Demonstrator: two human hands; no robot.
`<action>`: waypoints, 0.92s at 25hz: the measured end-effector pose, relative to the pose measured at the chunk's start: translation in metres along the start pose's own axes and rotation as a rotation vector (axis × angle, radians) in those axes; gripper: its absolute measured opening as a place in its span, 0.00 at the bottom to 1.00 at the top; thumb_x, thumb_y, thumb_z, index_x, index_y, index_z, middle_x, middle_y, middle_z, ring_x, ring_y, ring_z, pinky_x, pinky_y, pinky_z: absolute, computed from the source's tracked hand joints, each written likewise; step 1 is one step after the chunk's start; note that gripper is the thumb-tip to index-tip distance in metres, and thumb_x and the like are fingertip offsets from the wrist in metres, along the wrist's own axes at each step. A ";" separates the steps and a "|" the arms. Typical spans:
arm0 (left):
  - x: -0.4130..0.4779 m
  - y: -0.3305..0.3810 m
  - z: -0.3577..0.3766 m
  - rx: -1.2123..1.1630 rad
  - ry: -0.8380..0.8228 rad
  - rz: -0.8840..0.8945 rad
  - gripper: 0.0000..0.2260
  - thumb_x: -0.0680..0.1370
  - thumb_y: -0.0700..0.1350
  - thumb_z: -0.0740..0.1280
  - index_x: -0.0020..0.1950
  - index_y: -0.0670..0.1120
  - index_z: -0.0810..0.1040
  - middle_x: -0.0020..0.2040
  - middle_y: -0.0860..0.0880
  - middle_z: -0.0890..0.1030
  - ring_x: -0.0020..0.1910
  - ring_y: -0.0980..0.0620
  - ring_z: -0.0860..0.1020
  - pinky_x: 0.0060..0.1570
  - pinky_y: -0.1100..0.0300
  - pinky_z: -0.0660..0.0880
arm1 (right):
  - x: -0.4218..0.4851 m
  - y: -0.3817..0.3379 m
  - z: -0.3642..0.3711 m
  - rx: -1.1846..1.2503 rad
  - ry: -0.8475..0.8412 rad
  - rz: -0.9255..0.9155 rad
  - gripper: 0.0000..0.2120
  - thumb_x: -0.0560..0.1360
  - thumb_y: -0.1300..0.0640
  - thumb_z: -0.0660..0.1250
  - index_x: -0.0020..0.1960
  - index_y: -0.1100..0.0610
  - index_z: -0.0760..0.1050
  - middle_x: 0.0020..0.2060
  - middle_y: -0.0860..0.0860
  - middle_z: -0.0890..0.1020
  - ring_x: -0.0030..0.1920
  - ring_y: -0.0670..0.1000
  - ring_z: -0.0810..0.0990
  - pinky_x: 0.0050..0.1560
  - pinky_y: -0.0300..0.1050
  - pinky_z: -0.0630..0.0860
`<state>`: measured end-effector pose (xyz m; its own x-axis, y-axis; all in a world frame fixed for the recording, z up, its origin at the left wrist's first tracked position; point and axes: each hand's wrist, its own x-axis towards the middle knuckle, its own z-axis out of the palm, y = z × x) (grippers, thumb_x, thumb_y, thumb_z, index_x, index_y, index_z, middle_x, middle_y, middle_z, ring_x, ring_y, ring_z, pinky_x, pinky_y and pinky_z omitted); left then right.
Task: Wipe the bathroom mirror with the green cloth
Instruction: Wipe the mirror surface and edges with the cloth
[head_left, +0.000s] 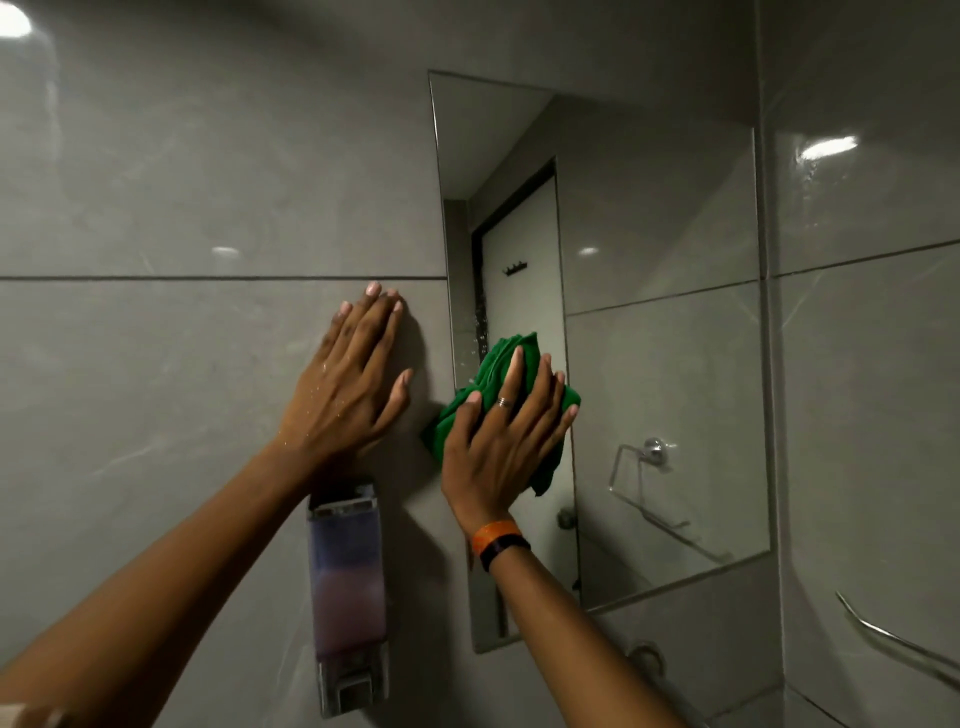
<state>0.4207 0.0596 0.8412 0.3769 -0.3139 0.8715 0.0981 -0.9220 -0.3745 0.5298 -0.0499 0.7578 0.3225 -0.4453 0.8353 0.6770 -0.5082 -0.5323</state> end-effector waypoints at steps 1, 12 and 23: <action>0.003 -0.002 -0.002 0.012 0.009 -0.002 0.32 0.82 0.54 0.53 0.80 0.34 0.56 0.81 0.35 0.58 0.81 0.42 0.51 0.80 0.48 0.47 | 0.014 -0.009 0.003 0.007 0.011 0.007 0.29 0.81 0.46 0.53 0.80 0.54 0.59 0.80 0.56 0.61 0.81 0.58 0.55 0.81 0.65 0.47; 0.047 -0.023 -0.013 0.142 0.092 -0.072 0.33 0.82 0.57 0.51 0.80 0.35 0.56 0.81 0.36 0.58 0.81 0.41 0.52 0.80 0.46 0.50 | 0.158 -0.092 0.033 0.037 0.044 -0.129 0.29 0.81 0.46 0.54 0.79 0.54 0.61 0.79 0.59 0.64 0.80 0.62 0.58 0.81 0.66 0.46; 0.085 -0.037 -0.030 0.156 0.127 -0.117 0.35 0.82 0.59 0.48 0.81 0.36 0.53 0.82 0.36 0.54 0.82 0.41 0.49 0.81 0.46 0.48 | 0.245 -0.138 0.039 -0.023 -0.032 -0.373 0.30 0.80 0.43 0.56 0.79 0.51 0.61 0.79 0.58 0.64 0.80 0.61 0.57 0.80 0.66 0.47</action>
<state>0.4218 0.0608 0.9383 0.2366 -0.2419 0.9410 0.2796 -0.9106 -0.3044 0.5415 -0.0603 1.0414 0.0778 -0.2034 0.9760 0.7371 -0.6474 -0.1937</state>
